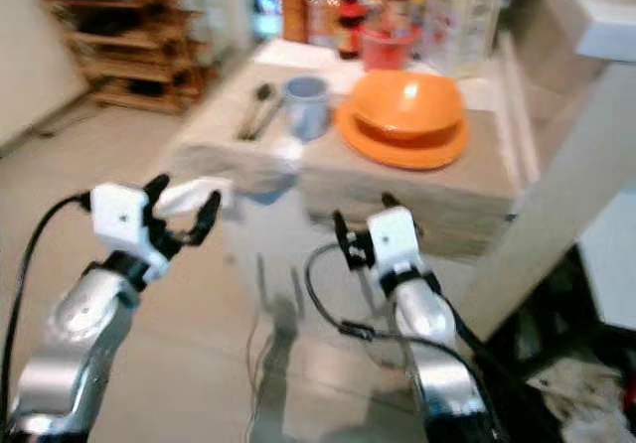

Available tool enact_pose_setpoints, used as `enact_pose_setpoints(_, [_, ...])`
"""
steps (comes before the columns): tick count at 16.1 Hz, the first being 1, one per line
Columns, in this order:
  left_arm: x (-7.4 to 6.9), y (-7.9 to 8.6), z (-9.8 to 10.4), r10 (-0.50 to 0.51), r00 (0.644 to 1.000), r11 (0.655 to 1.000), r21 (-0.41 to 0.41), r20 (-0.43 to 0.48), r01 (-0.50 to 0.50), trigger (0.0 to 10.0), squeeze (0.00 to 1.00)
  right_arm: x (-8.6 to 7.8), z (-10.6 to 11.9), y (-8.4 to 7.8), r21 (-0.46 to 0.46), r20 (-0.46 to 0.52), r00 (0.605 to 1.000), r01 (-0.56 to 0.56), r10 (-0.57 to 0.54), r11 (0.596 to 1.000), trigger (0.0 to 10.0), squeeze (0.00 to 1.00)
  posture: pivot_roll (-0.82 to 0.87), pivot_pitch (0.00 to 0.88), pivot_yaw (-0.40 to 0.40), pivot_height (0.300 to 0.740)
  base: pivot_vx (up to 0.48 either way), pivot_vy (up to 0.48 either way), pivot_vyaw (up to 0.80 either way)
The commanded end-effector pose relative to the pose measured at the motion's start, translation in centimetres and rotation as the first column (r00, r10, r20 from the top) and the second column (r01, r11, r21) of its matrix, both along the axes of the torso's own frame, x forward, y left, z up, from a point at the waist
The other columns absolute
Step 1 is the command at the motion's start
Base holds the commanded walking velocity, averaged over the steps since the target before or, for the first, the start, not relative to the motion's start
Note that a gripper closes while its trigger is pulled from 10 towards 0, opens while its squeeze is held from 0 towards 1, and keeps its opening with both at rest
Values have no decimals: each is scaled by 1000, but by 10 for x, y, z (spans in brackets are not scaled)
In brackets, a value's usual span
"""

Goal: Setting the table

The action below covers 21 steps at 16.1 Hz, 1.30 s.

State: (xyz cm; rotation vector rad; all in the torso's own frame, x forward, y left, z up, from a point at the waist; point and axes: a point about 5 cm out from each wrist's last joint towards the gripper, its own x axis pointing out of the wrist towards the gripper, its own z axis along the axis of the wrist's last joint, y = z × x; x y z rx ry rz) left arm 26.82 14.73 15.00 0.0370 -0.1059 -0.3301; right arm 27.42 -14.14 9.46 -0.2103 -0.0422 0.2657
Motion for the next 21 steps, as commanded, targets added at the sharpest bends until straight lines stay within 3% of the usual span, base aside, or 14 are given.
enact_pose_setpoints(1, [1,-14,2,-67,998,997,44,21,66,10000,0,-1,1,-9,3,6,1000,23,-23,1000,10000,0,11,0,43,740,480,0,0])
enact_pose_setpoints(5, [12,-24,17,-131,990,990,51,51,129,10000,0,-10,4,-8,14,29,1000,3,-3,1000,10000,0,-4,0,51,740,0,0,0])
enact_pose_setpoints(8, [40,-22,33,-185,982,982,50,19,184,10000,0,-30,-6,-23,3,-13,999,32,-32,999,10000,0,-37,0,83,740,0,0,0])
enact_pose_setpoints(15, [78,-21,31,-252,964,965,57,-89,258,10000,0,-39,-4,-24,24,-11,998,66,-66,998,10000,0,-77,0,130,740,0,0,0])
enact_pose_setpoints(19, [106,-17,32,-207,971,977,30,-117,212,10000,0,-48,0,-28,14,-15,996,83,-82,996,10000,0,-126,0,140,740,0,0,0])
enact_pose_setpoints(21, [109,-18,31,-207,971,977,30,-121,212,10000,0,-50,0,-31,7,-16,996,92,-92,996,10000,0,-142,0,144,740,0,0,0])
